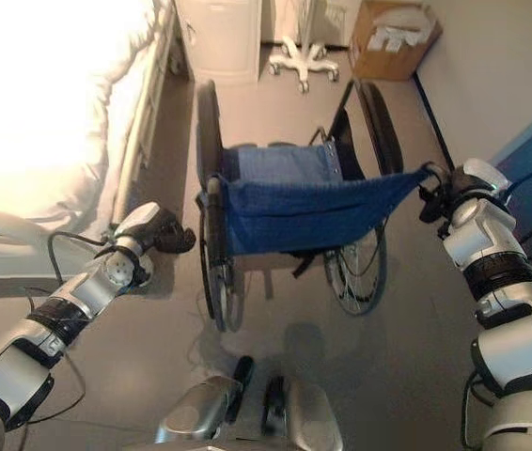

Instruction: Push the wheelchair next to the bed

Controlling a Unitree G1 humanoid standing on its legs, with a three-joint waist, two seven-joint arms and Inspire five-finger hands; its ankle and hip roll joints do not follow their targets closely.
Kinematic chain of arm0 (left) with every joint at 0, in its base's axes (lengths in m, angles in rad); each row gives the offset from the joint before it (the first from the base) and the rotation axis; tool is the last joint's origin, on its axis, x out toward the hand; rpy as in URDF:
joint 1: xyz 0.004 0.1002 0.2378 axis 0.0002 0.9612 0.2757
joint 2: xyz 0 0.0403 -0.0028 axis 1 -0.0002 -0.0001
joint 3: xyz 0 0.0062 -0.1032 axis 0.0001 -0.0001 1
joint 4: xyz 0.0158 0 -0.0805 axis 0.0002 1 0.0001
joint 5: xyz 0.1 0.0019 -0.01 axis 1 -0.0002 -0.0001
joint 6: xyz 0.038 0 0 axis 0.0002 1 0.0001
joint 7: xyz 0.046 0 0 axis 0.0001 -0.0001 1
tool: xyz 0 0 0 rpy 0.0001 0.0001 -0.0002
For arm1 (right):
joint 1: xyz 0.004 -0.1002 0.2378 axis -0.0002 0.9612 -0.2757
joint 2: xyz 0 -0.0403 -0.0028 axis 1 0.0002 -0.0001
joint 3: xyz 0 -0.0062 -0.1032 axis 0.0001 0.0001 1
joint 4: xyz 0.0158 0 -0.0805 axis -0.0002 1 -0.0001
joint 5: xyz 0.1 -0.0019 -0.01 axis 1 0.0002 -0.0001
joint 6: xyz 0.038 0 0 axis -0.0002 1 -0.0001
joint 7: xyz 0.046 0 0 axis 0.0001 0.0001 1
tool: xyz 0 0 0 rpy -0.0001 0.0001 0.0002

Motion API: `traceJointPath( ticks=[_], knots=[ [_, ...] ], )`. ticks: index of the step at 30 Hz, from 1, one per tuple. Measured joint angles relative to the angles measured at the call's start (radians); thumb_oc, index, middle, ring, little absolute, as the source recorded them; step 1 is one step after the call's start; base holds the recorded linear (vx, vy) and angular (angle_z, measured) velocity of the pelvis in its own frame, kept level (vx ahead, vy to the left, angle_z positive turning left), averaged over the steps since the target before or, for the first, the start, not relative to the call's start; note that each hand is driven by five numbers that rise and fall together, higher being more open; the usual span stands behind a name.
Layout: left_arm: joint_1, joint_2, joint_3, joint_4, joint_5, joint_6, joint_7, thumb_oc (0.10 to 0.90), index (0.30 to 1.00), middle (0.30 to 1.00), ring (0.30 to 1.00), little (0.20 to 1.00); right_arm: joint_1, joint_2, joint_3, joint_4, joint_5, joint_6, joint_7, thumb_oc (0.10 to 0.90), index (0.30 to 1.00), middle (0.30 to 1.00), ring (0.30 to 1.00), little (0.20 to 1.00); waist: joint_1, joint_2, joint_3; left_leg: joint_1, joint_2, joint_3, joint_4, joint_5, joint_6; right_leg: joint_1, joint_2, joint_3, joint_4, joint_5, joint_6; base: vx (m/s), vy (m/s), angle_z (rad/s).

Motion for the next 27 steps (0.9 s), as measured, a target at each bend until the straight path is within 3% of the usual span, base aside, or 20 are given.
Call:
traceJointPath(
  ticks=[1,2,4,6,7,8,9,12,18,27],
  knots=[
    [-0.001,-0.001,-0.012,-0.002,0.001,-0.009,-0.005,0.400,0.300,0.300,0.300,0.300,-0.008,0.016,-0.004,-0.001,0.001,0.019,0.009,0.400,0.300,0.300,0.300,0.300,-0.033,-0.033,0.013,0.001,-0.020,0.006,0.031,-0.002,0.001,0.002,-0.032,0.062,-0.115,0.038,0.062,0.22,-0.235,1.22],
    [0.001,-0.007,-0.018,-0.002,0.007,-0.019,-0.005,0.400,0.300,0.300,0.300,0.300,-0.009,0.036,-0.005,-0.001,0.001,0.045,0.014,0.400,0.300,0.300,0.300,0.300,-0.036,-0.072,0.014,0.016,-0.050,-0.014,0.051,-0.029,0.001,0.001,-0.080,0.109,-0.129,0.080,0.092,0.21,-0.232,0.88],
    [-0.009,-0.011,-0.018,-0.008,0.012,-0.028,0.004,0.400,0.300,0.300,0.300,0.300,-0.029,0.038,-0.011,0.002,0.001,0.061,0.022,0.400,0.300,0.300,0.300,0.300,-0.052,-0.080,0.011,0.010,-0.044,-0.047,0.054,-0.047,-0.007,0.011,-0.092,0.117,-0.029,0.100,0.081,0.33,-0.249,0.61],
    [-0.035,0.004,-0.021,-0.006,0.011,-0.031,0.007,0.400,0.300,0.300,0.300,0.300,-0.103,0.040,-0.004,0.007,0.001,0.081,0.038,0.400,0.300,0.300,0.300,0.300,-0.064,-0.104,-0.002,-0.024,-0.023,-0.033,0.066,-0.074,-0.046,0.129,-0.113,0.111,0.040,0.112,0.079,0.36,-0.209,0.50],
    [-0.043,-0.001,-0.014,-0.001,0.012,-0.030,0.017,0.400,0.300,0.300,0.300,0.300,-0.138,0.039,-0.002,0.012,0.001,0.080,0.044,0.400,0.300,0.300,0.300,0.300,-0.066,-0.094,0.007,-0.029,0.004,-0.007,0.066,-0.081,-0.056,0.158,-0.112,0.087,0.011,0.161,0.019,0.38,-0.187,0.33],
    [-0.063,0.000,-0.026,0.006,0.012,-0.031,0.016,0.400,0.300,0.300,0.300,0.300,-0.188,0.038,0.007,0.029,0.000,0.079,0.044,0.400,0.300,0.300,0.300,0.300,-0.065,-0.074,0.015,-0.034,0.057,0.055,0.048,-0.077,-0.070,0.161,-0.117,0.033,-0.002,0.167,-0.004,0.32,-0.144,0.34],
    [-0.077,-0.016,-0.027,0.005,0.012,-0.031,0.015,0.400,0.300,0.300,0.300,0.300,-0.214,0.036,0.010,0.050,0.000,0.079,0.044,0.400,0.300,0.300,0.300,0.300,-0.064,-0.056,0.023,-0.017,0.113,0.113,0.008,-0.064,-0.090,0.173,-0.110,0.003,0.007,0.155,-0.026,0.27,-0.118,0.43],
    [-0.105,-0.054,-0.028,0.011,0.012,-0.044,0.020,0.400,0.300,0.300,0.300,0.300,-0.263,0.024,0.035,0.137,0.000,0.080,0.041,0.400,0.300,0.300,0.300,0.300,-0.050,-0.025,0.023,0.032,0.173,0.161,-0.070,0.004,-0.153,0.204,-0.105,-0.047,0.013,0.130,-0.058,0.21,-0.081,0.68],
    [-0.154,-0.053,-0.030,0.115,0.010,-0.007,0.026,0.400,0.300,0.300,0.300,0.300,-0.284,0.032,0.042,0.171,0.001,0.080,0.040,0.400,0.300,0.300,0.300,0.300,-0.049,-0.015,0.023,0.066,0.193,0.181,-0.130,0.056,-0.176,0.233,-0.091,-0.054,0.012,0.120,-0.073,0.19,-0.022,0.26],
    [-0.158,-0.049,-0.018,0.122,-0.051,0.005,0.095,0.400,0.300,0.300,0.300,0.300,-0.280,0.060,0.054,0.170,0.043,0.081,0.038,0.400,0.300,0.300,0.300,0.300,-0.057,-0.015,0.023,0.110,0.221,0.178,-0.175,0.059,-0.180,0.274,-0.062,-0.054,-0.023,0.119,-0.075,0.17,-0.065,-0.01]
  ],
)
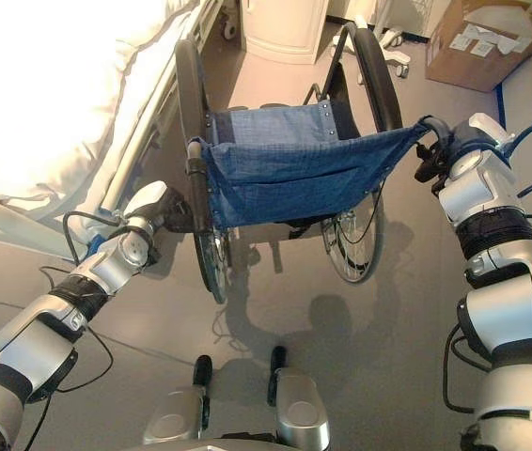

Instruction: Push the wheelchair next to the bed

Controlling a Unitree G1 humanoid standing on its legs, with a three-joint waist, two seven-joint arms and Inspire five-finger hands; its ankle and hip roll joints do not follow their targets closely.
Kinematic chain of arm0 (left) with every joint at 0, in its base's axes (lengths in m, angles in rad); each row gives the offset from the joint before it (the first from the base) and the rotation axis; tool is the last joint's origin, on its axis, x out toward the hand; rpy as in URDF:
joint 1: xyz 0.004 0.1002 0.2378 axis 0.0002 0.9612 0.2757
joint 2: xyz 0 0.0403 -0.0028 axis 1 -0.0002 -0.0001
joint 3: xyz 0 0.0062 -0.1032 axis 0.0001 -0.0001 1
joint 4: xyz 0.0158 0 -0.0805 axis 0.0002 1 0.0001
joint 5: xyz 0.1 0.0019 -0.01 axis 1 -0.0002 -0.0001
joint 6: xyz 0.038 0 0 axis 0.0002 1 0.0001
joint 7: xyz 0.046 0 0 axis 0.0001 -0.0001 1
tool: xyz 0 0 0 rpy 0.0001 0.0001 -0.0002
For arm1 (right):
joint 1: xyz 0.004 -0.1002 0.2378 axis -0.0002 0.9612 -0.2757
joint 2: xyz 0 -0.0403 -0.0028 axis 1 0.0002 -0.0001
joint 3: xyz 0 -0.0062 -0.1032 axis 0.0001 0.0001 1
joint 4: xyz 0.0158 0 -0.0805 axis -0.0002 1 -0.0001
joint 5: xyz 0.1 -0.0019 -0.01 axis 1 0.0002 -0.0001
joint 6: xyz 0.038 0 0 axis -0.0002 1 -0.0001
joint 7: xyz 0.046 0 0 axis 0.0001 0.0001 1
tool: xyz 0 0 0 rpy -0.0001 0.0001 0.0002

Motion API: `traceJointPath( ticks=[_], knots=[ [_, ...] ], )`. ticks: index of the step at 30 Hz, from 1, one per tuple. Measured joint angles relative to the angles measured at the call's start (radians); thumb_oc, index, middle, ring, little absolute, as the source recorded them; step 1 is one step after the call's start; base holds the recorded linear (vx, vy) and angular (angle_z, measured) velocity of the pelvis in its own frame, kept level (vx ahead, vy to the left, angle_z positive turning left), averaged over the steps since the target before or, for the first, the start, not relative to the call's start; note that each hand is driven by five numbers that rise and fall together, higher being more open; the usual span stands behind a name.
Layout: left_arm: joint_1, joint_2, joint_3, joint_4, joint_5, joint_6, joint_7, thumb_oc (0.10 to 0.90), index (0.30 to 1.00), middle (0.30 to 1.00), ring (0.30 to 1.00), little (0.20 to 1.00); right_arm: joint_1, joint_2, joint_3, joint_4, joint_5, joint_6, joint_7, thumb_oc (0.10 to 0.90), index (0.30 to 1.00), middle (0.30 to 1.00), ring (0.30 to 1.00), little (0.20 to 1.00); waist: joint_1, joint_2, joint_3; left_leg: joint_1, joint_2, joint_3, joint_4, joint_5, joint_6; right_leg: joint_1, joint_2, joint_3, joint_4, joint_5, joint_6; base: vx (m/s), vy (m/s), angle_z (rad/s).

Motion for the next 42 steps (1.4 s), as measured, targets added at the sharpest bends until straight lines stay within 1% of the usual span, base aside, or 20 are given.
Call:
traceJointPath(
  ticks=[4,5,6,7,8,9,11,14,16,19,25,26,27,31,35,37,38,40,41,42],
  knots=[
    [0.000,-0.005,0.019,-0.013,-0.040,-0.001,0.027,0.400,0.300,0.300,0.300,0.300,0.005,-0.001,0.000,0.000,0.034,0.002,-0.007,0.400,0.300,0.300,0.300,0.300,-0.006,0.002,-0.001,-0.009,0.024,0.000,-0.023,0.018,-0.030,-0.007,0.033,-0.017,0.005,-0.032,-0.010,0.22,-0.154,0.23],
    [0.004,-0.011,0.042,-0.012,-0.053,-0.001,0.030,0.400,0.300,0.300,0.300,0.300,0.014,0.001,0.000,0.000,0.053,0.012,-0.008,0.400,0.300,0.300,0.300,0.300,0.000,-0.005,-0.003,-0.043,0.027,0.005,0.032,0.019,-0.039,-0.011,0.040,-0.019,0.022,-0.051,-0.034,0.28,-0.217,0.33],
    [0.004,-0.011,0.046,-0.012,-0.062,-0.001,0.033,0.400,0.300,0.300,0.300,0.300,0.022,0.007,0.000,0.001,0.073,0.018,-0.015,0.400,0.300,0.300,0.300,0.300,0.012,-0.017,-0.006,-0.084,0.021,0.010,0.111,0.025,-0.054,-0.022,0.042,-0.025,0.046,-0.067,-0.044,0.30,-0.210,0.21],
    [0.013,-0.011,0.054,-0.010,-0.062,-0.002,0.040,0.400,0.300,0.300,0.300,0.300,0.038,0.023,0.002,0.004,0.075,0.026,-0.034,0.400,0.300,0.300,0.300,0.300,0.042,-0.036,-0.008,-0.182,-0.003,0.008,0.321,0.031,-0.067,-0.037,0.038,-0.010,0.086,-0.083,-0.066,0.36,-0.140,-0.02],
    [0.021,-0.012,0.053,-0.011,-0.062,-0.002,0.041,0.400,0.300,0.300,0.300,0.300,0.045,0.033,0.007,0.011,0.083,0.031,-0.046,0.400,0.300,0.300,0.300,0.300,0.055,-0.037,-0.007,-0.264,0.002,0.008,0.483,0.059,-0.080,-0.031,0.049,0.009,0.099,-0.087,-0.074,0.47,-0.038,-0.30],
    [0.046,0.001,0.033,-0.014,-0.067,-0.003,0.047,0.400,0.300,0.300,0.300,0.300,0.064,0.068,0.021,0.018,0.115,0.035,-0.070,0.400,0.300,0.300,0.300,0.300,0.096,-0.031,-0.015,-0.347,-0.005,-0.001,0.596,0.050,-0.061,-0.004,0.072,0.010,0.110,-0.094,-0.093,0.55,0.046,-0.16],
    [0.080,0.008,0.028,-0.037,-0.087,-0.014,0.049,0.400,0.300,0.300,0.300,0.300,0.096,0.091,0.016,0.033,0.148,0.051,-0.099,0.400,0.300,0.300,0.300,0.300,0.115,-0.038,-0.015,-0.388,-0.047,0.016,0.499,0.046,-0.052,0.042,0.099,0.035,0.086,-0.094,-0.093,0.43,0.188,-0.14],
    [0.135,0.004,0.034,-0.066,-0.152,-0.031,0.059,0.400,0.300,0.300,0.300,0.300,0.148,0.117,0.003,0.020,0.202,0.046,-0.120,0.400,0.300,0.300,0.300,0.300,0.167,0.012,-0.016,-0.287,-0.044,0.117,0.154,0.093,-0.056,0.172,0.159,0.025,-0.040,-0.067,-0.095,0.39,0.254,-0.61],
    [0.143,0.007,0.050,-0.066,-0.170,-0.041,0.065,0.400,0.300,0.300,0.300,0.300,0.171,0.138,-0.034,-0.024,0.242,0.026,-0.123,0.400,0.300,0.300,0.300,0.300,0.176,0.028,-0.025,-0.251,-0.046,0.120,0.108,0.093,-0.053,0.190,0.163,-0.008,-0.061,-0.030,-0.136,0.33,0.243,-1.00],
    [0.154,0.016,0.088,-0.044,-0.198,-0.046,0.076,0.400,0.300,0.300,0.300,0.300,0.223,0.122,-0.064,-0.123,0.267,-0.018,-0.114,0.400,0.300,0.300,0.300,0.300,0.173,0.027,-0.034,-0.210,-0.049,0.152,0.140,0.067,-0.014,0.208,0.137,-0.056,-0.116,-0.015,-0.121,0.34,0.164,-0.62],
    [0.170,0.005,0.065,-0.075,-0.198,-0.107,0.053,0.400,0.300,0.300,0.300,0.300,0.265,0.078,-0.108,-0.083,0.267,-0.032,-0.107,0.400,0.300,0.300,0.300,0.300,0.153,0.002,-0.060,-0.132,-0.047,0.121,0.090,0.068,-0.014,0.192,0.082,-0.083,-0.072,-0.068,-0.051,0.15,0.121,0.20],
    [0.170,0.002,0.064,-0.078,-0.198,-0.110,0.052,0.400,0.300,0.300,0.300,0.300,0.264,0.074,-0.108,-0.079,0.268,-0.034,-0.107,0.400,0.300,0.300,0.300,0.300,0.151,0.005,-0.062,-0.131,-0.048,0.117,0.086,0.080,0.001,0.184,0.078,-0.081,-0.050,-0.083,-0.041,0.07,0.110,0.01],
    [0.170,0.002,0.064,-0.091,-0.198,-0.117,0.048,0.400,0.300,0.300,0.300,0.300,0.265,0.065,-0.108,-0.071,0.269,-0.035,-0.107,0.400,0.300,0.300,0.300,0.300,0.148,-0.003,-0.067,-0.127,-0.066,0.117,0.090,0.090,0.102,0.150,0.061,-0.061,0.014,-0.116,-0.016,0.06,0.087,0.00],
    [0.153,0.003,0.064,-0.100,-0.198,-0.120,0.042,0.400,0.300,0.300,0.300,0.300,0.259,0.063,-0.114,-0.044,0.303,-0.035,-0.107,0.400,0.300,0.300,0.300,0.300,0.149,-0.044,-0.088,-0.160,-0.127,0.120,0.111,0.062,0.140,0.098,-0.004,-0.017,0.097,-0.178,0.027,0.12,0.154,-0.04],
    [0.144,0.017,0.065,-0.100,-0.197,-0.110,0.040,0.400,0.300,0.300,0.300,0.300,0.262,0.062,-0.115,-0.016,0.307,-0.035,-0.107,0.400,0.300,0.300,0.300,0.300,0.159,-0.048,-0.112,-0.183,-0.151,0.123,0.203,-0.013,0.168,0.098,-0.034,-0.021,0.138,-0.219,0.054,0.23,0.186,0.00],
    [0.145,0.024,0.066,-0.100,-0.196,-0.106,0.045,0.400,0.300,0.300,0.300,0.300,0.273,0.064,-0.117,-0.016,0.307,-0.037,-0.107,0.400,0.300,0.300,0.300,0.300,0.152,-0.048,-0.120,-0.177,-0.166,0.133,0.216,-0.039,0.185,0.046,-0.050,0.008,0.292,-0.221,0.067,0.38,0.116,0.03],
    [0.147,0.024,0.069,-0.101,-0.195,-0.106,0.049,0.400,0.300,0.300,0.300,0.300,0.285,0.065,-0.118,-0.025,0.306,-0.037,-0.110,0.400,0.300,0.300,0.300,0.300,0.148,-0.047,-0.120,-0.145,-0.177,0.108,0.204,-0.030,0.191,-0.032,-0.063,0.037,0.457,-0.186,0.060,0.41,-0.003,0.13],
    [0.153,0.018,0.068,-0.101,-0.192,-0.104,0.060,0.400,0.300,0.300,0.300,0.300,0.306,0.059,-0.118,-0.042,0.311,-0.037,-0.113,0.400,0.300,0.300,0.300,0.300,0.131,-0.036,-0.113,-0.111,-0.188,0.039,0.206,-0.038,0.195,-0.114,-0.031,0.068,0.546,-0.199,0.045,0.37,-0.131,0.05],
    [0.153,0.035,0.072,-0.100,-0.192,-0.103,0.068,0.400,0.300,0.300,0.300,0.300,0.307,0.059,-0.111,-0.087,0.329,-0.037,-0.119,0.400,0.300,0.300,0.300,0.300,0.112,-0.005,-0.086,-0.100,-0.171,-0.006,0.227,-0.058,0.190,-0.151,0.019,0.073,0.470,-0.195,0.037,0.32,-0.163,0.02],
    [0.156,0.037,0.071,-0.100,-0.192,-0.102,0.068,0.400,0.300,0.300,0.300,0.300,0.307,0.059,-0.109,-0.108,0.345,-0.037,-0.120,0.400,0.300,0.300,0.300,0.300,0.102,-0.004,-0.081,-0.092,-0.174,-0.026,0.226,-0.060,0.185,-0.173,0.039,0.070,0.402,-0.189,0.047,0.35,-0.220,0.22]
  ],
)
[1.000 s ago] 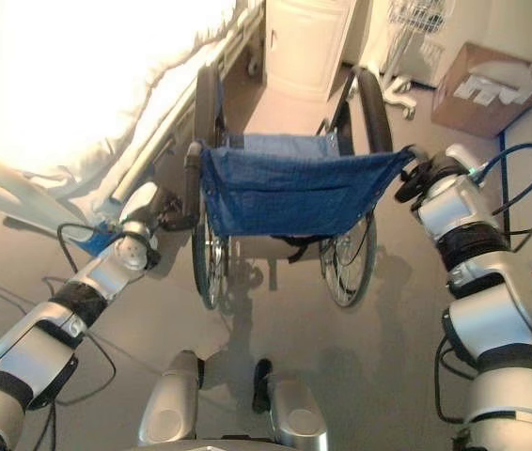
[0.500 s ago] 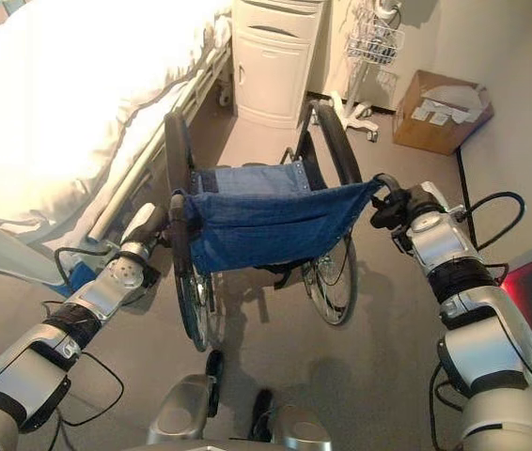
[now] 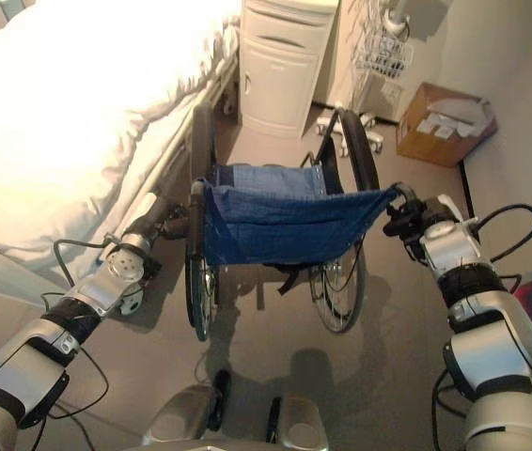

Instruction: Push the wheelchair next to the bed

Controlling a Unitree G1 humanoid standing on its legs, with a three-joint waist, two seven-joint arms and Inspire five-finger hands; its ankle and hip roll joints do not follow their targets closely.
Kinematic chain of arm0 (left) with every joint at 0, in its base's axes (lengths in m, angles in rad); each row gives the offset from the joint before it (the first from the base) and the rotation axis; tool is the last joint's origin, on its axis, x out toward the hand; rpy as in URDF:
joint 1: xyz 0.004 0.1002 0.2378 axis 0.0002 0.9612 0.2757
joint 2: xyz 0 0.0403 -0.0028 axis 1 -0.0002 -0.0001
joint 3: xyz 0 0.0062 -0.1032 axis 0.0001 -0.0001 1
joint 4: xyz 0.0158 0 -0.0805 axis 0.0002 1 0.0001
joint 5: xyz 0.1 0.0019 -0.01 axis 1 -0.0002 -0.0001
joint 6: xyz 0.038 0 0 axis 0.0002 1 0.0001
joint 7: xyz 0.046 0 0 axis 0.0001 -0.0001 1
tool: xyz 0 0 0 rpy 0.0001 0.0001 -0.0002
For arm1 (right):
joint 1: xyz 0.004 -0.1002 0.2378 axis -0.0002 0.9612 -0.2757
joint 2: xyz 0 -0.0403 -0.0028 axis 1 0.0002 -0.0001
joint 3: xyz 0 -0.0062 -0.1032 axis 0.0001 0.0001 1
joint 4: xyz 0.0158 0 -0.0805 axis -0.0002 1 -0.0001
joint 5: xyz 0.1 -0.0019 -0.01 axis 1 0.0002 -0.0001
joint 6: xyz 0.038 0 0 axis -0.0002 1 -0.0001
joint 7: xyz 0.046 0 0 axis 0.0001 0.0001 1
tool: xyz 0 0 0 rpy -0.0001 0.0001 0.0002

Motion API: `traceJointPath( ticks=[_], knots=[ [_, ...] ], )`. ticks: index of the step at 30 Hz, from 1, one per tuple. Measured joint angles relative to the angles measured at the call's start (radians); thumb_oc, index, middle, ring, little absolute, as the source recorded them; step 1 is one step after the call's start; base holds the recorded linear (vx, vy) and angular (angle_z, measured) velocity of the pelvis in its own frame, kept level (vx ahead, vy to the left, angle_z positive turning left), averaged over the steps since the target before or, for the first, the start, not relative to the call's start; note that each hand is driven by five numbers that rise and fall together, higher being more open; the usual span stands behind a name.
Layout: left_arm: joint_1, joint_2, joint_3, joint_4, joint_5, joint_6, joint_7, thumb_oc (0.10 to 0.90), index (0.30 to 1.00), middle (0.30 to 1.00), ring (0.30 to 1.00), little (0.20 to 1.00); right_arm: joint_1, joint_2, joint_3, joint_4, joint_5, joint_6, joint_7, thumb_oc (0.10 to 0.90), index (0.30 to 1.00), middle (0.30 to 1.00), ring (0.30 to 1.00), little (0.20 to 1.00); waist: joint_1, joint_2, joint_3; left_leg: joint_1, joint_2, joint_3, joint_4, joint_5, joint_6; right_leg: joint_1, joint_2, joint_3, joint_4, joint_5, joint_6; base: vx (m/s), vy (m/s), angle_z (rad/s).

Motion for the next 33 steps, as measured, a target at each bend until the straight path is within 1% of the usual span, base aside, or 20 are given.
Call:
traceJointPath(
  ticks=[2,3,5,6,8,9,10,13,15,18,19,20,22,23,24,25,27,28,30,33],
  knots=[
    [0.001,-0.010,0.002,0.001,0.007,-0.012,0.004,0.400,0.300,0.300,0.300,0.300,0.010,-0.001,0.004,-0.054,0.002,0.019,-0.001,0.400,0.300,0.300,0.300,0.300,-0.059,-0.024,0.004,0.012,-0.036,-0.065,-0.015,-0.011,-0.012,-0.043,0.013,0.009,-0.276,0.057,0.034,0.21,-0.178,0.61],
    [0.000,-0.009,0.003,0.002,0.009,-0.018,0.012,0.400,0.300,0.300,0.300,0.300,0.009,-0.005,0.003,-0.062,0.016,0.024,-0.001,0.400,0.300,0.300,0.300,0.300,-0.080,-0.042,0.004,0.011,-0.055,-0.082,-0.017,-0.011,-0.006,-0.054,0.004,0.020,-0.358,0.087,0.055,0.06,-0.134,0.70],
    [0.000,-0.006,0.015,0.007,0.016,-0.030,0.022,0.400,0.300,0.300,0.300,0.300,-0.008,-0.015,0.002,-0.061,0.040,0.026,-0.001,0.400,0.300,0.300,0.300,0.300,-0.088,-0.077,0.009,0.001,-0.074,-0.083,-0.018,-0.018,-0.010,-0.078,-0.035,0.014,-0.309,0.118,0.063,0.18,-0.170,0.45],
    [-0.002,-0.008,0.018,0.008,0.016,-0.031,0.028,0.400,0.300,0.300,0.300,0.300,-0.023,-0.018,0.002,-0.057,0.044,0.026,-0.001,0.400,0.300,0.300,0.300,0.300,-0.089,-0.078,0.009,-0.010,-0.068,-0.083,-0.016,-0.023,-0.016,-0.077,-0.038,0.018,-0.263,0.116,0.058,0.40,-0.156,0.34],
    [-0.013,-0.007,0.017,0.013,0.014,-0.033,0.035,0.400,0.300,0.300,0.300,0.300,-0.054,-0.026,0.002,-0.059,0.045,0.026,0.000,0.400,0.300,0.300,0.300,0.300,-0.092,-0.093,-0.001,-0.038,-0.061,-0.097,-0.003,-0.040,-0.044,0.022,-0.048,0.046,-0.249,0.117,0.060,0.37,-0.103,0.23],
    [-0.014,-0.008,0.020,0.017,0.013,-0.034,0.042,0.400,0.300,0.300,0.300,0.300,-0.084,-0.040,0.008,-0.060,0.044,0.025,0.001,0.400,0.300,0.300,0.300,0.300,-0.086,-0.078,0.009,-0.038,-0.038,-0.098,-0.003,-0.044,-0.059,0.075,-0.046,0.014,-0.318,0.174,-0.016,0.31,-0.047,0.04],
    [-0.017,-0.009,0.019,0.024,0.013,-0.034,0.040,0.400,0.300,0.300,0.300,0.300,-0.106,-0.046,0.019,-0.060,0.044,0.025,0.002,0.400,0.300,0.300,0.300,0.300,-0.075,-0.068,0.015,-0.029,-0.010,-0.078,-0.024,-0.034,-0.074,0.087,-0.046,-0.017,-0.338,0.183,-0.031,0.40,-0.014,0.09],
    [-0.016,-0.037,0.018,0.029,0.013,-0.034,0.040,0.400,0.300,0.300,0.300,0.300,-0.108,-0.059,0.040,-0.042,0.048,0.025,0.002,0.400,0.300,0.300,0.300,0.300,-0.066,-0.062,0.018,0.018,0.051,0.018,-0.052,-0.028,-0.086,0.124,-0.050,-0.053,-0.335,0.162,-0.062,0.30,0.006,0.39],
    [-0.016,-0.044,0.016,0.040,0.013,-0.034,0.040,0.400,0.300,0.300,0.300,0.300,-0.107,-0.071,0.055,-0.021,0.080,0.025,0.014,0.400,0.300,0.300,0.300,0.300,-0.069,-0.063,0.018,0.020,0.057,0.031,0.026,-0.024,-0.127,0.149,-0.050,-0.059,-0.324,0.146,-0.080,0.28,-0.054,0.20],
    [-0.005,-0.041,0.007,0.075,0.013,-0.027,0.039,0.400,0.300,0.300,0.300,0.300,-0.096,-0.044,0.088,-0.018,0.113,0.026,0.013,0.400,0.300,0.300,0.300,0.300,-0.054,-0.067,0.021,-0.054,0.061,0.065,0.237,-0.020,-0.143,0.242,-0.041,-0.063,-0.413,0.143,-0.075,0.25,0.078,-0.16],
    [-0.006,-0.039,0.007,0.084,0.013,-0.027,0.040,0.400,0.300,0.300,0.300,0.300,-0.088,-0.033,0.087,-0.018,0.113,0.027,0.005,0.400,0.300,0.300,0.300,0.300,-0.053,-0.071,0.023,-0.090,0.077,0.075,0.240,-0.024,-0.162,0.254,-0.031,-0.064,-0.431,0.138,-0.087,0.28,0.176,0.00],
    [-0.004,-0.040,0.004,0.084,0.012,-0.027,0.043,0.400,0.300,0.300,0.300,0.300,-0.083,-0.027,0.086,-0.016,0.114,0.026,0.001,0.400,0.300,0.300,0.300,0.300,-0.048,-0.068,0.028,-0.105,0.093,0.085,0.195,-0.019,-0.170,0.265,-0.022,-0.064,-0.434,0.137,-0.089,0.47,0.310,0.02],
    [-0.004,-0.046,-0.014,0.089,-0.005,-0.029,0.046,0.400,0.300,0.300,0.300,0.300,-0.074,-0.027,0.084,-0.005,0.113,0.027,-0.003,0.400,0.300,0.300,0.300,0.300,-0.030,-0.041,0.047,-0.124,0.129,0.082,-0.041,0.040,-0.250,0.310,0.018,-0.038,-0.448,0.132,-0.100,0.38,0.283,-0.26],
    [0.000,-0.047,-0.023,0.090,-0.007,-0.029,0.046,0.400,0.300,0.300,0.300,0.300,-0.071,-0.037,0.084,-0.009,0.112,0.027,-0.003,0.400,0.300,0.300,0.300,0.300,-0.010,-0.025,0.057,-0.117,0.135,0.084,-0.127,0.054,-0.266,0.329,0.027,-0.016,-0.450,0.131,-0.102,0.19,0.175,-0.66],
    [0.003,-0.047,-0.029,0.090,-0.008,-0.029,0.046,0.400,0.300,0.300,0.300,0.300,-0.070,-0.043,0.085,-0.013,0.111,0.026,-0.001,0.400,0.300,0.300,0.300,0.300,0.004,-0.012,0.065,-0.112,0.140,0.092,-0.118,0.079,-0.264,0.343,0.028,-0.005,-0.453,0.132,-0.100,0.25,0.223,-0.83],
    [0.009,-0.045,-0.035,0.090,-0.007,-0.029,0.045,0.400,0.300,0.300,0.300,0.300,-0.062,-0.044,0.089,-0.024,0.109,0.026,0.000,0.400,0.300,0.300,0.300,0.300,0.008,0.008,0.065,-0.099,0.147,0.115,-0.113,0.084,-0.263,0.374,0.029,-0.011,-0.472,0.132,-0.097,0.20,0.179,-0.60],
    [0.021,-0.043,-0.037,0.085,-0.007,-0.035,0.034,0.400,0.300,0.300,0.300,0.300,-0.049,-0.048,0.089,-0.028,0.109,0.026,0.000,0.400,0.300,0.300,0.300,0.300,0.010,0.024,0.060,-0.049,0.156,0.152,-0.150,0.076,-0.253,0.397,0.027,-0.017,-0.484,0.124,-0.078,0.18,0.194,-0.41],
    [0.022,-0.041,-0.036,0.080,-0.007,-0.043,0.031,0.400,0.300,0.300,0.300,0.300,-0.037,-0.054,0.081,-0.031,0.109,0.022,0.000,0.400,0.300,0.300,0.300,0.300,0.013,0.025,0.058,-0.038,0.149,0.148,-0.174,0.118,-0.192,0.397,0.027,-0.007,-0.479,0.115,-0.064,0.16,0.204,-0.41],
    [0.022,-0.035,-0.028,0.060,-0.008,-0.044,0.031,0.400,0.300,0.300,0.300,0.300,-0.030,-0.054,0.058,-0.031,0.112,0.022,0.000,0.400,0.300,0.300,0.300,0.300,0.016,0.008,0.050,-0.035,0.118,0.144,-0.193,0.128,-0.178,0.391,0.007,0.018,-0.498,0.115,-0.053,0.08,0.120,-0.33],
    [0.017,-0.001,-0.006,0.027,-0.009,-0.043,0.032,0.400,0.300,0.300,0.300,0.300,-0.032,-0.048,0.038,-0.059,0.114,0.022,0.000,0.400,0.300,0.300,0.300,0.300,0.013,-0.008,0.040,-0.025,0.086,0.139,-0.238,0.190,-0.133,0.403,-0.023,0.020,-0.565,0.149,0.000,0.01,0.093,-0.27]
  ],
)
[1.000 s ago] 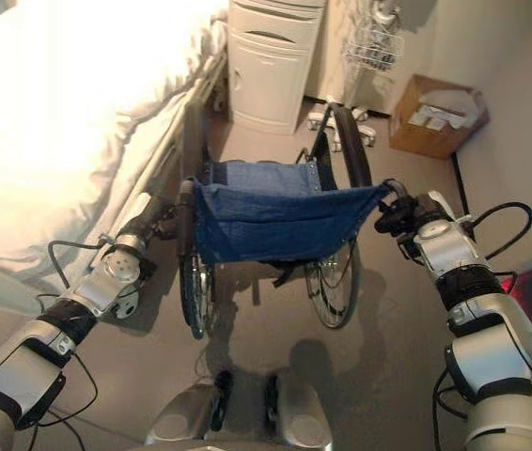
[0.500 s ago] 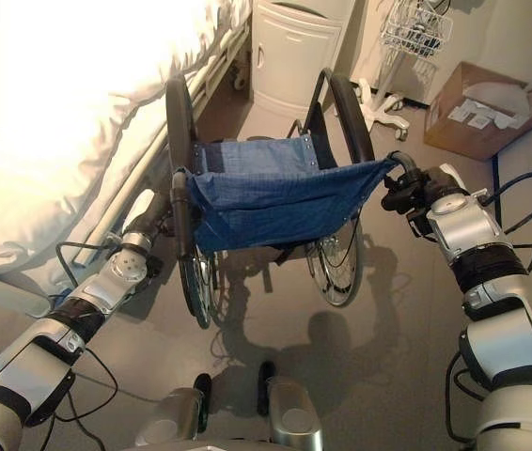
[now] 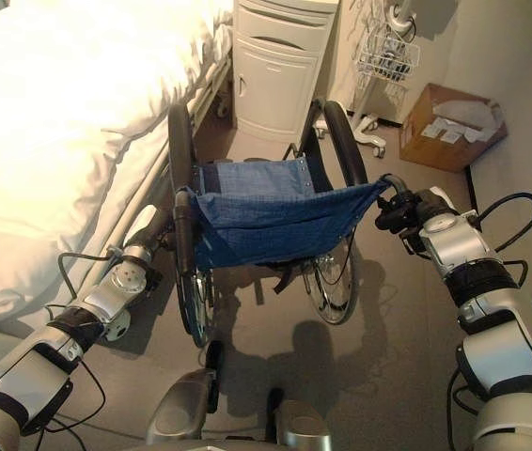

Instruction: Push the wheelchair next to the bed

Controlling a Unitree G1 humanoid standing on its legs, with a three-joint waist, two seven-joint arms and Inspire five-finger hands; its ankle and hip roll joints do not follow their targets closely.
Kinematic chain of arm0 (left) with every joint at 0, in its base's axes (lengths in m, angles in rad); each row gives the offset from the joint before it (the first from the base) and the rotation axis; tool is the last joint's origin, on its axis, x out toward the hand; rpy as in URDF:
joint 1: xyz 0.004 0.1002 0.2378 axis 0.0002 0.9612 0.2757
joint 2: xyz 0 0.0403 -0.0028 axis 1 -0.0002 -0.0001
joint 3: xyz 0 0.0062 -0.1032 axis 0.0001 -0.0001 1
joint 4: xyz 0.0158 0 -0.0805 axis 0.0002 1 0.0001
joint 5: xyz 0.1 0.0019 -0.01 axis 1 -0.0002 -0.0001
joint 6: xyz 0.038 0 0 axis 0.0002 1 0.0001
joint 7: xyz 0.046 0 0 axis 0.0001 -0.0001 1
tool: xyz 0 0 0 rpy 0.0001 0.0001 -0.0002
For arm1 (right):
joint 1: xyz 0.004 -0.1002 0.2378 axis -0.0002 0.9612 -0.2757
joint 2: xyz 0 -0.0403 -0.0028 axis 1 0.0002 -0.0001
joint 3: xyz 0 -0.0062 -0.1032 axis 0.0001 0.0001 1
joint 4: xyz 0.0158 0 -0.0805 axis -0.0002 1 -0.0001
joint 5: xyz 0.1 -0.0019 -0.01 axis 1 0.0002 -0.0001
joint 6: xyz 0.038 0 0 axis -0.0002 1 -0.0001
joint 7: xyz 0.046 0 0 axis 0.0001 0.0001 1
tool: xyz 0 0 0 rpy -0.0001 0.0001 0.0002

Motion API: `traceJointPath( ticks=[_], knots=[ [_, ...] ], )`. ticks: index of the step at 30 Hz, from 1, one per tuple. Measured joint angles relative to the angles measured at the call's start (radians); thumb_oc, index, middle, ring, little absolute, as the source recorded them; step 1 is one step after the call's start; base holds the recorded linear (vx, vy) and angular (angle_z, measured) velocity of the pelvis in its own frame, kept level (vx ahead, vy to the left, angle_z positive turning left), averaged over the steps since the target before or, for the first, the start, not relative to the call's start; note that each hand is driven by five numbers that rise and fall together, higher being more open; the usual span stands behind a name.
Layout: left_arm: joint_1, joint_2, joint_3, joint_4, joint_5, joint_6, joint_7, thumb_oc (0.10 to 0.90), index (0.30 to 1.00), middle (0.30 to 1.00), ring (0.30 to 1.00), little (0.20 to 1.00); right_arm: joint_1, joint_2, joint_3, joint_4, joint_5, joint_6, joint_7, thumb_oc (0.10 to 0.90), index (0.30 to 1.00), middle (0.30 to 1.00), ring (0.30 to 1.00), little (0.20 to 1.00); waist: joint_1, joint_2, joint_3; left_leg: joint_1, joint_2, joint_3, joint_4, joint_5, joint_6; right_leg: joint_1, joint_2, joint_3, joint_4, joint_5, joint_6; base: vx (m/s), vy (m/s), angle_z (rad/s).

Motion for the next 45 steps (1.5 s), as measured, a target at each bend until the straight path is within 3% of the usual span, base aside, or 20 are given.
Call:
traceJointPath(
  ticks=[3,8,29,34,35,36,37,41,42,43,44,45],
  knots=[
    [-0.011,0.008,0.013,0.001,-0.019,0.000,0.011,0.400,0.300,0.300,0.300,0.300,-0.003,0.026,-0.013,0.003,0.008,0.000,-0.006,0.400,0.300,0.300,0.300,0.300,0.000,-0.032,-0.019,-0.013,-0.019,-0.003,-0.003,0.005,0.006,0.005,-0.020,-0.001,-0.051,0.021,0.029,0.03,0.114,-0.13],
    [-0.032,0.008,0.015,0.000,-0.028,0.000,0.019,0.400,0.300,0.300,0.300,0.300,-0.016,0.044,-0.032,0.014,0.039,0.000,-0.006,0.400,0.300,0.300,0.300,0.300,0.005,-0.058,-0.036,-0.016,-0.035,-0.010,0.001,0.012,0.020,0.023,-0.035,-0.009,-0.094,0.034,0.051,0.06,0.117,-0.01],
    [-0.060,-0.003,0.025,0.000,-0.030,0.000,0.027,0.400,0.300,0.300,0.300,0.300,-0.112,0.086,-0.001,0.123,0.038,-0.002,-0.005,0.400,0.300,0.300,0.300,0.300,0.034,-0.057,-0.042,-0.016,-0.017,-0.007,-0.002,0.001,0.050,0.023,-0.023,-0.037,-0.109,0.031,0.046,0.05,0.057,-0.02],
    [-0.059,-0.003,0.035,-0.001,-0.033,0.000,0.045,0.400,0.300,0.300,0.300,0.300,-0.113,0.110,0.008,0.160,0.038,-0.005,-0.005,0.400,0.300,0.300,0.300,0.300,0.039,-0.056,-0.069,-0.019,-0.012,-0.003,-0.003,0.001,0.050,0.017,-0.022,-0.038,-0.108,0.032,0.047,-0.02,-0.025,-0.03],
    [-0.059,-0.003,0.044,-0.002,-0.033,0.000,0.047,0.400,0.300,0.300,0.300,0.300,-0.113,0.113,0.009,0.162,0.038,-0.005,-0.005,0.417,0.326,0.326,0.326,0.326,0.039,-0.056,-0.073,-0.019,-0.012,-0.003,-0.003,0.001,0.050,0.016,-0.022,-0.039,-0.108,0.032,0.047,0.01,-0.009,-0.04],
    [-0.060,-0.003,0.055,-0.002,-0.034,0.000,0.053,0.400,0.300,0.300,0.300,0.300,-0.113,0.116,0.009,0.167,0.038,-0.005,-0.005,0.626,0.639,0.639,0.639,0.639,0.039,-0.056,-0.077,-0.019,-0.011,-0.003,-0.003,0.001,0.051,0.016,-0.021,-0.040,-0.108,0.032,0.047,0.00,0.000,0.00],
    [-0.060,-0.003,0.058,-0.002,-0.033,0.000,0.060,0.400,0.300,0.300,0.300,0.300,-0.113,0.118,0.011,0.170,0.038,-0.005,-0.005,0.800,0.900,0.900,0.900,0.900,0.039,-0.056,-0.081,-0.019,-0.011,-0.003,-0.004,0.001,0.051,0.016,-0.021,-0.041,-0.108,0.031,0.046,0.00,0.000,0.00],
    [-0.059,-0.003,0.059,-0.002,-0.033,0.000,0.067,0.400,0.300,0.300,0.300,0.300,-0.113,0.121,0.009,0.170,0.038,-0.005,-0.005,0.800,0.900,0.900,0.900,0.900,0.038,-0.053,-0.084,-0.019,-0.010,-0.004,-0.004,0.001,0.051,0.017,-0.022,-0.059,-0.108,0.031,0.046,0.00,0.000,0.00],
    [-0.059,-0.003,0.059,-0.002,-0.033,0.000,0.067,0.427,0.340,0.340,0.340,0.340,-0.113,0.121,0.009,0.170,0.038,-0.005,-0.005,0.800,0.900,0.900,0.900,0.900,0.038,-0.053,-0.084,-0.019,-0.010,-0.004,-0.004,0.001,0.051,0.017,-0.022,-0.059,-0.108,0.031,0.046,0.00,0.000,0.00],
    [-0.059,-0.003,0.059,-0.002,-0.034,0.000,0.067,0.668,0.702,0.702,0.702,0.702,-0.113,0.123,0.009,0.170,0.038,-0.006,-0.005,0.800,0.900,0.900,0.900,0.900,0.036,-0.051,-0.085,-0.018,-0.009,-0.004,-0.004,0.001,0.051,0.018,-0.021,-0.059,-0.108,0.032,0.046,0.00,0.000,0.00],
    [-0.059,-0.003,0.059,-0.002,-0.034,0.000,0.067,0.800,0.900,0.900,0.900,0.900,-0.113,0.124,0.009,0.170,0.038,-0.006,-0.005,0.800,0.900,0.900,0.900,0.900,0.035,-0.051,-0.085,-0.017,-0.009,-0.004,-0.004,0.001,0.051,0.019,-0.021,-0.059,-0.108,0.031,0.046,0.00,0.000,0.00],
    [-0.059,-0.003,0.059,-0.002,-0.035,0.000,0.068,0.800,0.900,0.900,0.900,0.900,-0.113,0.125,0.008,0.170,0.039,-0.006,-0.005,0.800,0.900,0.900,0.900,0.900,0.035,-0.050,-0.086,-0.016,-0.009,-0.004,-0.004,0.001,0.051,0.020,-0.021,-0.059,-0.108,0.032,0.046,0.00,0.000,0.00]
  ],
)
